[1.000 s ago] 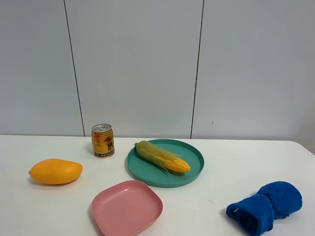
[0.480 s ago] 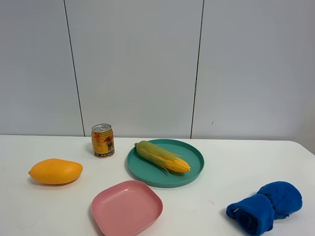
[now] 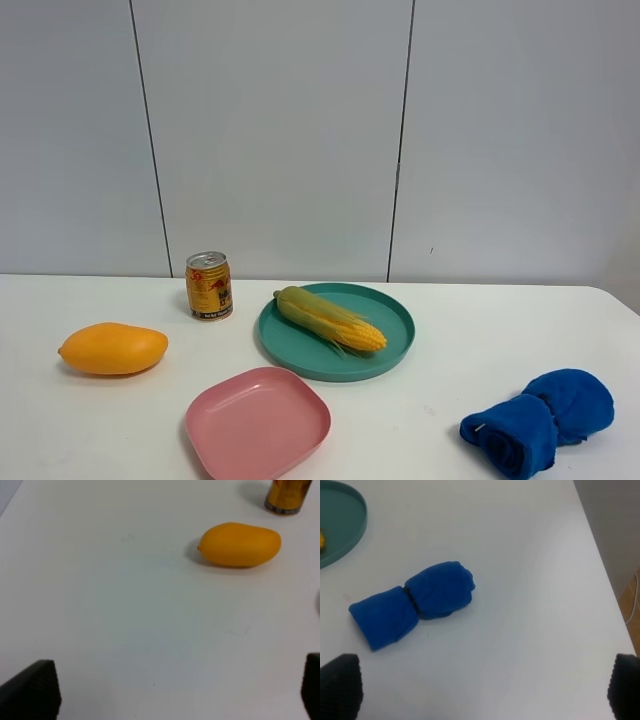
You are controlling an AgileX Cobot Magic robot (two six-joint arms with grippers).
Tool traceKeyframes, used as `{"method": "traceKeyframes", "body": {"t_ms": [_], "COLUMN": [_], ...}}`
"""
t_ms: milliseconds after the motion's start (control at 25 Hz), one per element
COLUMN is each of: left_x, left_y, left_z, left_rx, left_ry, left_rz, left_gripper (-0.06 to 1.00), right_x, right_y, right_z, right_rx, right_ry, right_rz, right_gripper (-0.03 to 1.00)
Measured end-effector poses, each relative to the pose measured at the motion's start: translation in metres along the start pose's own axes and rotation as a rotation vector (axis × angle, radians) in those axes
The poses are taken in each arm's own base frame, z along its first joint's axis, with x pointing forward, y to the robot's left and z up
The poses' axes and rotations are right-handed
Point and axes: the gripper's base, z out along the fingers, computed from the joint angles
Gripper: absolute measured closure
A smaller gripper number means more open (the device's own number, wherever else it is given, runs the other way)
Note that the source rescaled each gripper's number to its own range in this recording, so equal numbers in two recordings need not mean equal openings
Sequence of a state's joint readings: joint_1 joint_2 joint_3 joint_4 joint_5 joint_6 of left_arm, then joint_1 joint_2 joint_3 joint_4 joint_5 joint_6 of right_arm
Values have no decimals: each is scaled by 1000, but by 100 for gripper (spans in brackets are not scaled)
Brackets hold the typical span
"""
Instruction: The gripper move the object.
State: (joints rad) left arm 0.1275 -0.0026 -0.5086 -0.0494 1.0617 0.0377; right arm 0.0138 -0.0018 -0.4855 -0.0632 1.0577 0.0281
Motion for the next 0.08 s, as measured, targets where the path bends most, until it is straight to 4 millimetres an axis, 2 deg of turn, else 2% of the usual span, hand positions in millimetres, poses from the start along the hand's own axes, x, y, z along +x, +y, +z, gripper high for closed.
{"method": "traceKeyframes", "body": {"t_ms": [80], "left_x": [0], "left_y": [0], "left_z": [0], "left_rx": [0], "left_ry": [0], "left_rz": [0], "left_gripper": [-6], "right_x": [0], "right_y": [0], "right_z": [0], "right_rx": [0], "right_ry": [0], "right_rz": [0], "right_gripper": [-3]}}
